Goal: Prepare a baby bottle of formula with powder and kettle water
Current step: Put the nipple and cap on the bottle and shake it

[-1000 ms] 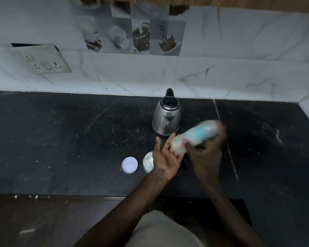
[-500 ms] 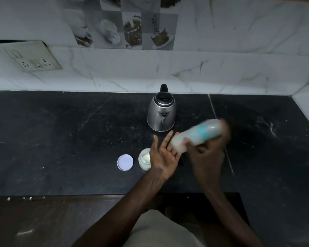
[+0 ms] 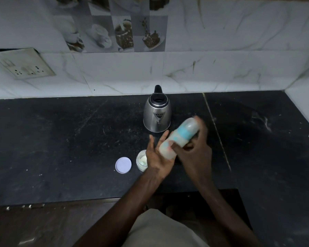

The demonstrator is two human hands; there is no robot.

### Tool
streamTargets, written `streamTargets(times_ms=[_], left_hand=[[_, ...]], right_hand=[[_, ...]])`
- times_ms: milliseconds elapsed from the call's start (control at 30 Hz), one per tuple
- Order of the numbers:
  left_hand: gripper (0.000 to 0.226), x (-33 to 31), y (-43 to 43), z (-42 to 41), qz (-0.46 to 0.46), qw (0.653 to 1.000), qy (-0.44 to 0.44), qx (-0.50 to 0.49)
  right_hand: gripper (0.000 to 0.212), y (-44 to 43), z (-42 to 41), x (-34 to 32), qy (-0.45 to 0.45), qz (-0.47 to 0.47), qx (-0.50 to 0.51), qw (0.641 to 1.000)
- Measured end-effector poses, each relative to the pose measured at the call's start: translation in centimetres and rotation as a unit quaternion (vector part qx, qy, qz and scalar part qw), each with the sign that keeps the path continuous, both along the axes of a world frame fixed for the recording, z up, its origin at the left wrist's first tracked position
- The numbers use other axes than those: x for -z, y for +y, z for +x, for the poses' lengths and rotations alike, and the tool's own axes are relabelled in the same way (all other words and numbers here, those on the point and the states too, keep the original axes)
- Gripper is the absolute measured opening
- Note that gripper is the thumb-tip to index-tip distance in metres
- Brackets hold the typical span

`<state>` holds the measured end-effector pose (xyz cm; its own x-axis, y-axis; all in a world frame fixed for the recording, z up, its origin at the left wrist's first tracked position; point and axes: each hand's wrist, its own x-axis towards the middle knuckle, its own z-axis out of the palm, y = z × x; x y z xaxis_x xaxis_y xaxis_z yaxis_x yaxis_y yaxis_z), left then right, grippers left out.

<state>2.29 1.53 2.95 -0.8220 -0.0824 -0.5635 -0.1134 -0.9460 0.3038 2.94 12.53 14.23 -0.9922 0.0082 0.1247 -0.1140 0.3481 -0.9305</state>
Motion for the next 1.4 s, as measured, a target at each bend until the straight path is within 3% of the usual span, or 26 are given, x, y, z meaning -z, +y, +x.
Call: streamTargets(times_ms=[33, 133, 267, 367, 500, 633, 733, 767, 867, 967, 1067, 1167, 1400], left_hand=[[0.073, -0.2, 0.1, -0.1, -0.004, 1.000, 0.000, -0.001], [0.074, -0.1, -0.1, -0.4, -0.027, 1.000, -0.010, 0.003], [0.085, 0.5, 0.3, -0.2, -0.007, 1.000, 0.000, 0.010], [0.076, 0.8, 0.1, -0.6, -0.042, 0.999, -0.019, 0.008], [0.080, 0.5, 0.0, -0.4, -0.026, 0.999, -0.002, 0.018], [0.069, 0.2, -0.3, -0.6, -0.022, 1.000, -0.006, 0.000], [0.074, 0.2, 0.1, -0.2, -0.004, 1.000, -0.010, 0.003], [0.073, 0.0, 0.2, -0.2, -0.009, 1.000, -0.009, 0.005], [0.068, 0.0, 0.2, -0.8, -0.021, 1.000, -0.005, -0.001], [0.070, 0.4, 0.7, -0.4, -0.004, 1.000, -0.005, -0.001], [0.072, -0.1, 0.6, -0.5, -0.010, 1.000, -0.006, 0.002], [0.073, -0.2, 0.8, 0.1, 0.031, 0.998, 0.052, 0.012], [0.074, -0.5, -0.1, 0.6, 0.065, 0.995, 0.080, 0.005]], right_hand=[[0.106, 0.1, 0.1, 0.4, 0.005, 0.019, -0.007, 1.000], [0.106, 0.1, -0.4, 0.4, 0.039, -0.086, 0.073, 0.993], [0.106, -0.2, -0.3, 0.0, 0.012, 0.034, -0.022, 0.999], [0.105, 0.1, -0.6, 0.4, 0.047, -0.075, 0.065, 0.994], [0.106, 0.1, -0.5, 0.4, 0.016, 0.047, -0.044, 0.998], [0.100, 0.6, -1.1, -0.2, 0.053, -0.105, 0.086, 0.989], [0.104, 0.4, -0.4, 0.0, -0.004, 0.011, -0.048, 0.999], [0.103, 0.6, -0.4, 0.5, 0.000, 0.009, -0.034, 0.999], [0.102, 0.7, -0.9, 0.2, 0.023, -0.111, 0.065, 0.991], [0.101, 0.4, -0.7, 0.4, 0.017, -0.025, 0.006, 1.000], [0.103, 0.7, -0.7, 1.1, 0.033, -0.093, 0.068, 0.993], [0.106, -0.2, 0.2, 2.6, -0.010, 0.043, -0.051, 0.998], [0.103, 0.6, 0.2, 4.1, -0.049, -0.033, -0.167, 0.984]])
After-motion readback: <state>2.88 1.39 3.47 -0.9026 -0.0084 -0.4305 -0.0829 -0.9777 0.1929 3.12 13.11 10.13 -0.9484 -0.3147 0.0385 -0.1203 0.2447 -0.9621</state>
